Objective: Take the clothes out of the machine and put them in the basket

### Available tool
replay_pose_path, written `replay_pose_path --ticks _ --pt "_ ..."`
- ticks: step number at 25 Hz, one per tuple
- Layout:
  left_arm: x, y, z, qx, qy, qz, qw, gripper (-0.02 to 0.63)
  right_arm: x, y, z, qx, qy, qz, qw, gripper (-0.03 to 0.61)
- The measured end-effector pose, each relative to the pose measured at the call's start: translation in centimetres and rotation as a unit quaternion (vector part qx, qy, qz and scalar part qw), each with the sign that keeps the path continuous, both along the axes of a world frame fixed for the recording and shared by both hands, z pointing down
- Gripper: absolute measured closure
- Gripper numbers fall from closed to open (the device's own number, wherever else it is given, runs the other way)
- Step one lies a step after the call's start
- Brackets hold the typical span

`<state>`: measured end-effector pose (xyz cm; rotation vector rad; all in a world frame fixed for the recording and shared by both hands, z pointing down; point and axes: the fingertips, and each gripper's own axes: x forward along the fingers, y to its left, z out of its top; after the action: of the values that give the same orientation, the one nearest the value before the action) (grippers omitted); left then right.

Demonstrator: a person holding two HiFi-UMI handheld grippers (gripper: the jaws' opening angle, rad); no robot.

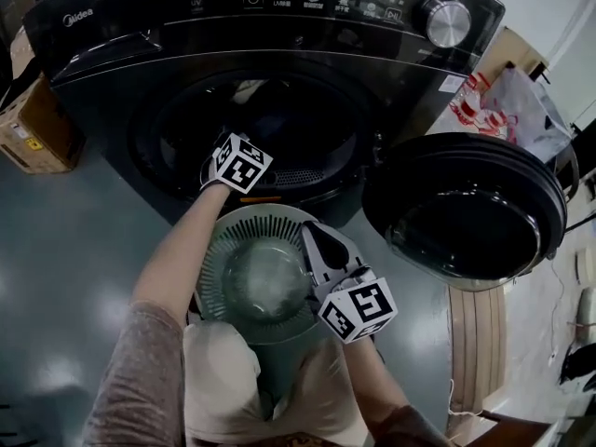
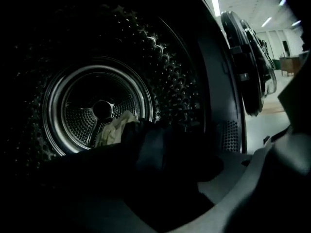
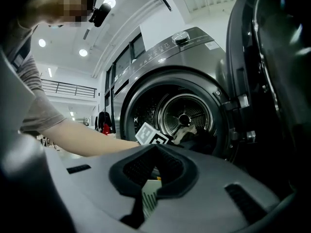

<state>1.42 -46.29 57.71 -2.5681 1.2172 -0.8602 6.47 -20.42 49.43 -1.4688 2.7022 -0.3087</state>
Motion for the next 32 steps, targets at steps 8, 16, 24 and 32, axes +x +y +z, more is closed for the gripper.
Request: replay_pose_path --ticks 8,16,24,32 --pt "1.4 -4.0 2.6 -0.038 -0.104 0.028 0.9934 0.279 0.0 -0.4 1.8 -0.013 -0.003 0.014 1.000 0.581" --pt "0.1 -5.3 4.8 -0.052 -0.179 0.018 0.9822 0.370 0.4 -0.3 2.7 -0.024 0.006 0.019 1.000 0.581" --pt "0.0 -3.5 4.3 -0.076 -0.148 0.007 0.9861 0.592 1.5 0.1 2.1 -0.020 0.010 0.029 0.999 0.581" --pt "-0.2 3.2 0.4 -0.077 -0.079 0.019 0.9937 0.593 2.3 1.5 1.0 -0.006 0.014 0.017 1.000 0.581"
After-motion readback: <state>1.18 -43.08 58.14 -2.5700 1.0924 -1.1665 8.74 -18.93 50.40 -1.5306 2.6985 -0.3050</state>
